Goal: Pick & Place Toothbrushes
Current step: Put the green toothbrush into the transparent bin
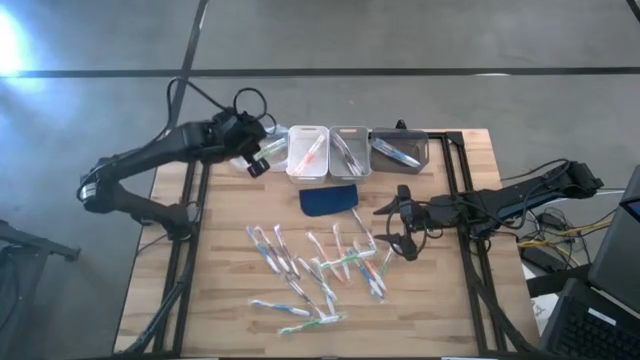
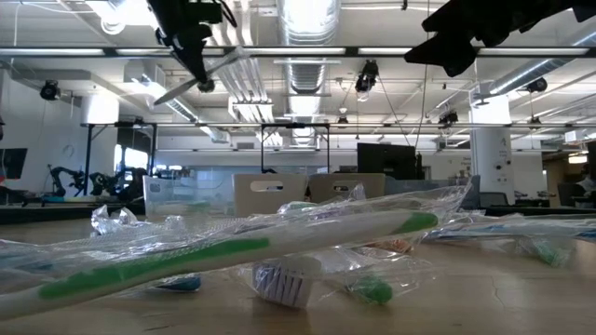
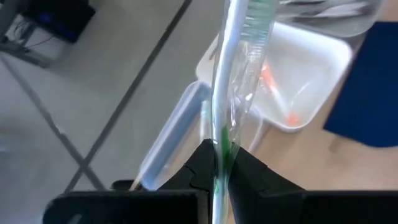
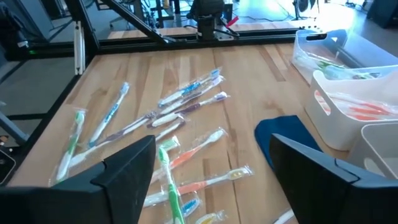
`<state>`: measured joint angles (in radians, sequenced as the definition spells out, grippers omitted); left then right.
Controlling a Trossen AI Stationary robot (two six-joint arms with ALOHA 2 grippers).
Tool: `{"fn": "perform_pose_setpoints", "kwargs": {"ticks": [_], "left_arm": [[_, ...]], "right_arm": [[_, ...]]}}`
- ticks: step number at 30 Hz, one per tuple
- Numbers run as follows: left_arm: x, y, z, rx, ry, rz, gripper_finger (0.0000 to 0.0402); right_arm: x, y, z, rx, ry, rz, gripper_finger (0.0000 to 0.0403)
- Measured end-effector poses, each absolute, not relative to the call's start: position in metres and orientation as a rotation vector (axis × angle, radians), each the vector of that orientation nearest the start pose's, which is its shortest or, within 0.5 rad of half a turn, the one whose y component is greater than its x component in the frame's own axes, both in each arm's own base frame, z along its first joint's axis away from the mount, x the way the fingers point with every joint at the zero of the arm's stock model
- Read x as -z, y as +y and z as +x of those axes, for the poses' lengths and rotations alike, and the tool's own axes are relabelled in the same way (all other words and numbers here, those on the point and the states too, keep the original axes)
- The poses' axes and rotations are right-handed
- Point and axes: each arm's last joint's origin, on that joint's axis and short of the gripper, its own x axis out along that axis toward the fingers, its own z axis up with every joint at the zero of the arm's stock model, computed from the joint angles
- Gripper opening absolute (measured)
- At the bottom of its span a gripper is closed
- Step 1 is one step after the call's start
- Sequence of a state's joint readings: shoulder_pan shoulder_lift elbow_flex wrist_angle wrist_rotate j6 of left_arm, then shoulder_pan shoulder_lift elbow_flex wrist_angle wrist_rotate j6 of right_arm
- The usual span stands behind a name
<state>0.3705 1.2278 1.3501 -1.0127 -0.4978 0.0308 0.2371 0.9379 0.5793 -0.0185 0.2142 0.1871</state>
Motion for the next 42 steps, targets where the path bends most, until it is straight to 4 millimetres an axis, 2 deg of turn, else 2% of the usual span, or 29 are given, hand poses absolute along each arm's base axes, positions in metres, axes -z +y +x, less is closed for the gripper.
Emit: {"fn": "perform_pose_setpoints", "kwargs": {"ticks": [10,29,36,42], "left_arm": [[-0.36,0.114,0.199,-0.831,1.029,0.106,0.0028],[-0.325,0.148,0.221,-0.824,1.219,0.1,0.0028],[-0.314,0.156,0.227,-0.824,1.264,0.087,0.0028],[-0.308,0.161,0.229,-0.822,1.288,0.084,0.0028]], "right_arm": [[-0.251,0.042,0.199,0.012,0.366,0.101,0.0273],[-0.249,0.042,0.199,0.013,0.374,0.103,0.0226],[-0.249,0.042,0.199,0.014,0.375,0.103,0.0219],[-0.249,0.042,0.199,0.014,0.375,0.103,0.0233]]}}
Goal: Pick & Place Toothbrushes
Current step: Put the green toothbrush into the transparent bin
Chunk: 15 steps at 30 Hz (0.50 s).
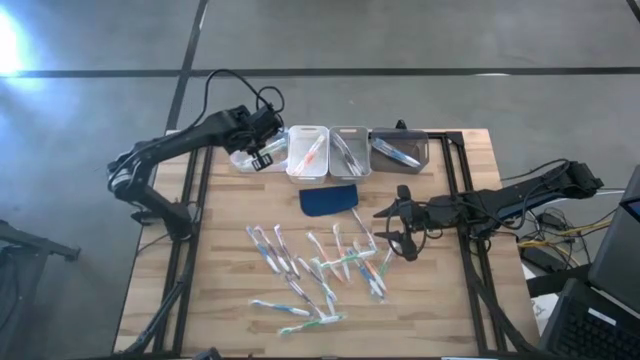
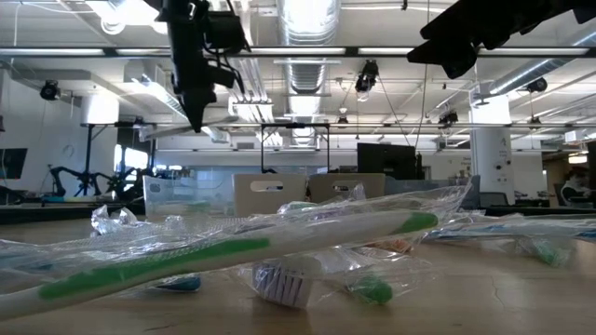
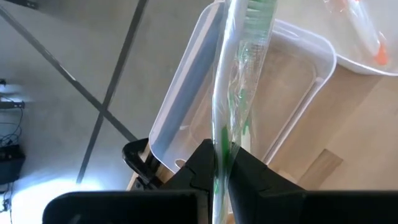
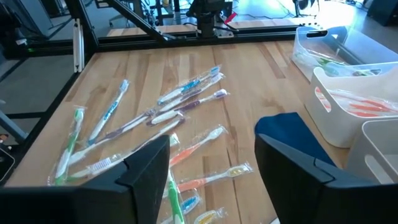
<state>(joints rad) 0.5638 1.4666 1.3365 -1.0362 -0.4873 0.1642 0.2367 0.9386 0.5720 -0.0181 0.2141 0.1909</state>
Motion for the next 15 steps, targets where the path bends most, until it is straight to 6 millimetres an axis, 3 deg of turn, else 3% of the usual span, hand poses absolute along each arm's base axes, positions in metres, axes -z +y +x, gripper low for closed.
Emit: {"fn": "perform_pose_setpoints", "kwargs": {"ticks": [15], "left_arm": [[-0.294,0.172,0.239,-0.791,1.231,0.05,0.0028]], "right_arm": [[-0.248,0.042,0.199,0.013,0.376,0.102,0.0285]]}}
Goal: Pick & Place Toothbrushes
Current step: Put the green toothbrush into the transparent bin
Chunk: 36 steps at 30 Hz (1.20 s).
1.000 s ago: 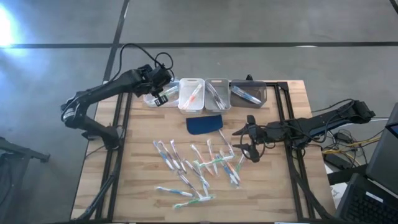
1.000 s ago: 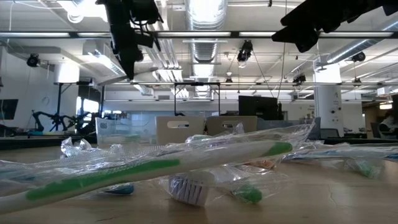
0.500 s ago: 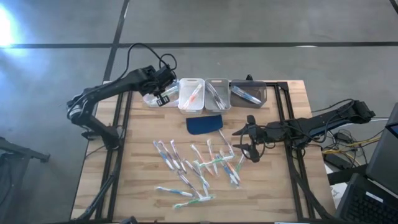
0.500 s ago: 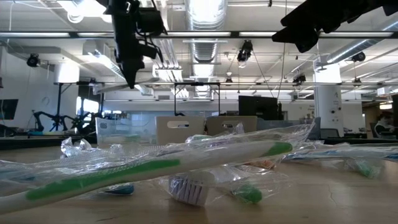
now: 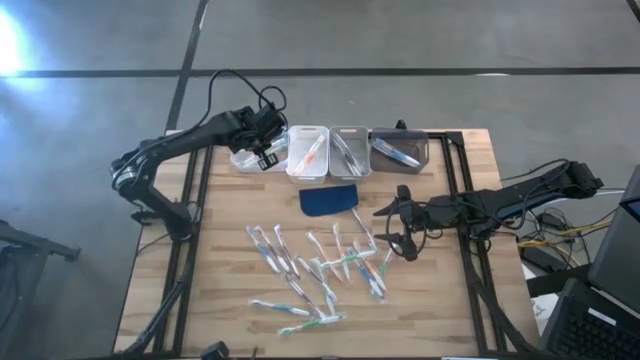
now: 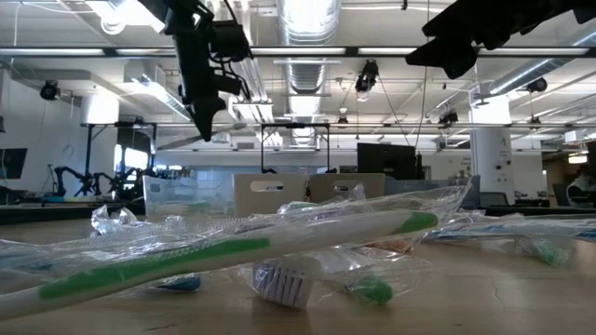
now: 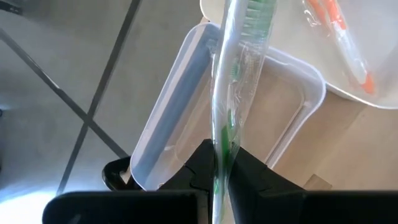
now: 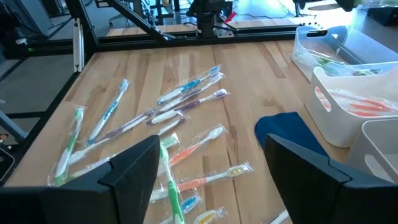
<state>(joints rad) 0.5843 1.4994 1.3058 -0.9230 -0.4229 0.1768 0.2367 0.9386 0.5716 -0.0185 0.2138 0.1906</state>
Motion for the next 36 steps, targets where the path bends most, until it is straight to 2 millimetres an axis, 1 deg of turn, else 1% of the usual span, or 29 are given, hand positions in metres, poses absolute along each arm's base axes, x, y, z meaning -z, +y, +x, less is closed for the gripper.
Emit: {"fn": "perform_pose_setpoints", "kwargs": {"ticks": [7,11,15,19,23,29,32,36], "left_arm": [[-0.281,0.178,0.236,-0.797,1.226,0.035,0.0028],[-0.269,0.178,0.237,-0.787,1.211,0.027,0.0028],[-0.262,0.18,0.238,-0.795,1.178,0.029,0.0028],[-0.259,0.184,0.237,-0.815,1.16,0.016,0.0028],[-0.26,0.192,0.231,-0.865,1.135,-0.05,0.0027],[-0.261,0.2,0.224,-0.868,1.12,-0.106,0.0025],[-0.257,0.203,0.224,-0.869,1.149,-0.12,0.0025],[-0.248,0.208,0.23,-0.858,1.199,-0.132,0.0025]], "right_arm": [[-0.248,0.042,0.199,0.013,0.377,0.099,0.031],[-0.248,0.042,0.199,0.013,0.377,0.099,0.0323],[-0.248,0.042,0.199,0.013,0.378,0.099,0.0336],[-0.248,0.042,0.199,0.013,0.377,0.099,0.0349],[-0.248,0.041,0.199,0.023,0.374,0.089,0.0359],[-0.248,0.039,0.199,0.09,0.365,0.077,0.0356],[-0.248,0.039,0.199,0.106,0.362,0.073,0.0348],[-0.248,0.039,0.199,0.111,0.362,0.073,0.0336]]}}
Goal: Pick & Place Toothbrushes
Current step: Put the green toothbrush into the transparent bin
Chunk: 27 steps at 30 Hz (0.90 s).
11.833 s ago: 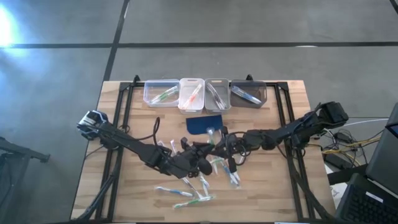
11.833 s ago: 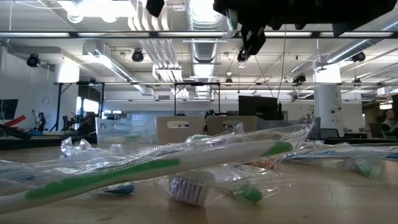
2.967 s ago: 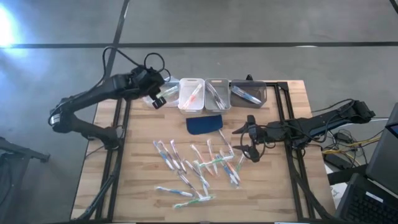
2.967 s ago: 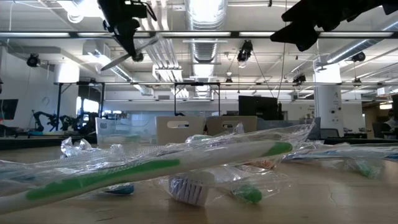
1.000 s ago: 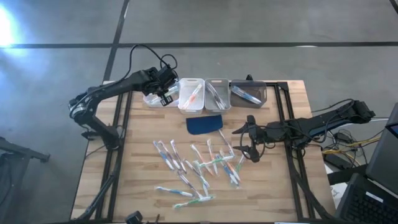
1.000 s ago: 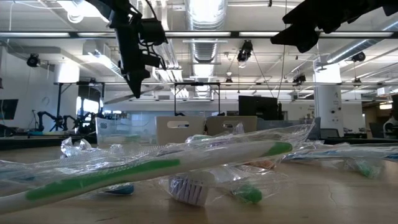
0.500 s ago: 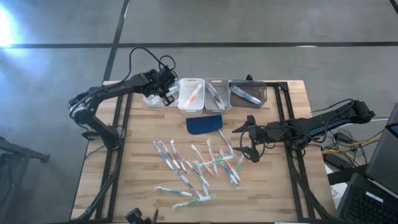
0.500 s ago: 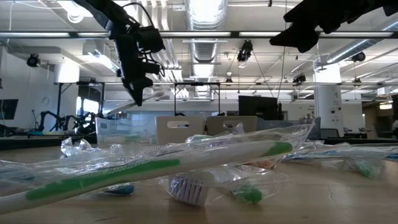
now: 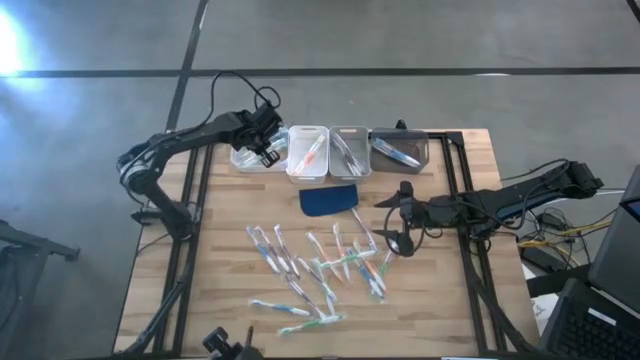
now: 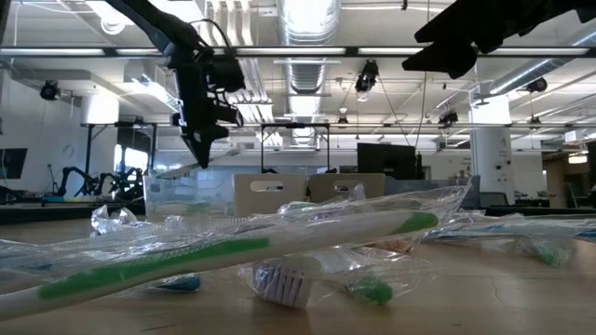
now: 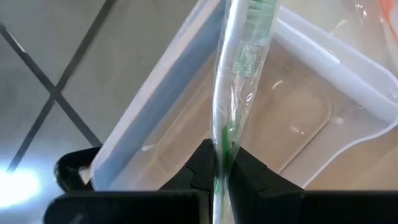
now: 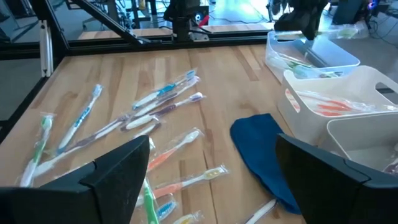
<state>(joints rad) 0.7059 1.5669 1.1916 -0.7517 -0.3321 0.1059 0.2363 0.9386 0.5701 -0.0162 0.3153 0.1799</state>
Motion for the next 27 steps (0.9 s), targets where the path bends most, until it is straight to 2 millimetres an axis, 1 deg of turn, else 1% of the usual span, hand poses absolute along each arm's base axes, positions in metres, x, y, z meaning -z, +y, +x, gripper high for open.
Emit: {"fn": "perform_pose_setpoints", "kwargs": {"ticks": [9,15,21,27], "left_arm": [[-0.22,0.224,0.246,-0.848,1.286,-0.15,0.0024],[-0.204,0.23,0.252,-0.84,1.333,-0.166,0.0024],[-0.193,0.235,0.252,-0.852,1.358,-0.194,0.0024],[-0.189,0.237,0.252,-0.856,1.366,-0.203,0.0024]], "right_arm": [[-0.247,0.039,0.199,0.111,0.367,0.072,0.0307],[-0.247,0.039,0.199,0.111,0.367,0.072,0.029],[-0.247,0.039,0.199,0.111,0.367,0.071,0.0272],[-0.247,0.039,0.199,0.111,0.368,0.071,0.0254]]}}
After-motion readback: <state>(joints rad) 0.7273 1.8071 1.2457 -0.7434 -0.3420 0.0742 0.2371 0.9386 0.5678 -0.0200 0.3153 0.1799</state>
